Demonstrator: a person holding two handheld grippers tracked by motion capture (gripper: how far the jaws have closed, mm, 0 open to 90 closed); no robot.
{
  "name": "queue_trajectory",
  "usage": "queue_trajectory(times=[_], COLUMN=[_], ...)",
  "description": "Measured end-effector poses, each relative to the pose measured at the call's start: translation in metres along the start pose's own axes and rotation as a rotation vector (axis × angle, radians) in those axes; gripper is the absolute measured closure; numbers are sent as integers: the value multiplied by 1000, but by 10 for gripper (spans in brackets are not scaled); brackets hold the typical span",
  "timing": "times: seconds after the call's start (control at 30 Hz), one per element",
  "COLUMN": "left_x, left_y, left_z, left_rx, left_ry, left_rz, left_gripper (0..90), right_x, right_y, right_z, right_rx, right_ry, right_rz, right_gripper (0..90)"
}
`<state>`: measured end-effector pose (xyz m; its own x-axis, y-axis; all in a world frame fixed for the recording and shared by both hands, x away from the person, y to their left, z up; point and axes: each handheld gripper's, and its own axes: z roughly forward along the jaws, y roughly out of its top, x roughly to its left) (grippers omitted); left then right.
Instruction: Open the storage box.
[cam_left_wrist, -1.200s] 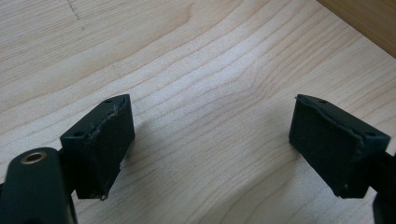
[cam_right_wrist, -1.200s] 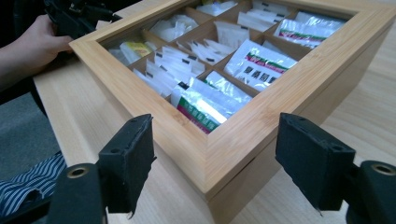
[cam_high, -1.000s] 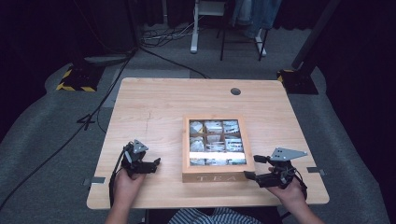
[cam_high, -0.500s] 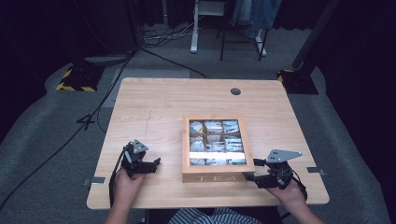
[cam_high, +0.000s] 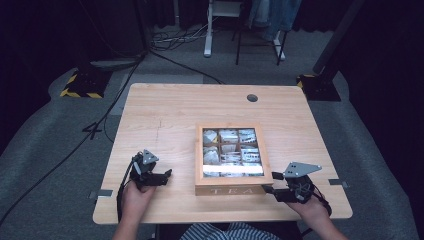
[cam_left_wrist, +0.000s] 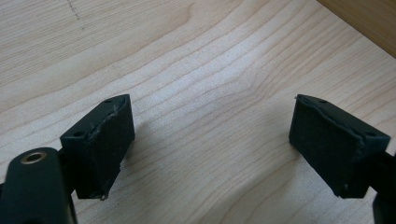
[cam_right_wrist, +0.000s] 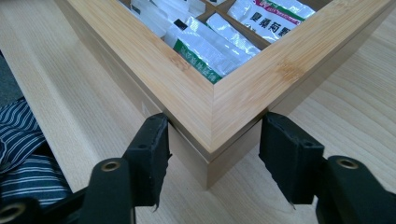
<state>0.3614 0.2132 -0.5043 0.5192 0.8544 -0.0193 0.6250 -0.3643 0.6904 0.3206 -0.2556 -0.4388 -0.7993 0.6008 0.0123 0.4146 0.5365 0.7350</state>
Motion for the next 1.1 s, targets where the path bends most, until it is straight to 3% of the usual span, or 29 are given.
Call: queue_trajectory(times=[0.63,1.1], left_x=[0,0], left_y=[0,0], left_z=[0,0], left_rx=[-1,-1], left_ry=[0,-1], left_rz=[-1,-2], left_gripper=[147,147], right_x=[-5,-3], right_y=[2,9], right_z=[-11,-23], right_rx=[0,-29], right_ry=[54,33], right_rz=[52,64], right_gripper=[643,715])
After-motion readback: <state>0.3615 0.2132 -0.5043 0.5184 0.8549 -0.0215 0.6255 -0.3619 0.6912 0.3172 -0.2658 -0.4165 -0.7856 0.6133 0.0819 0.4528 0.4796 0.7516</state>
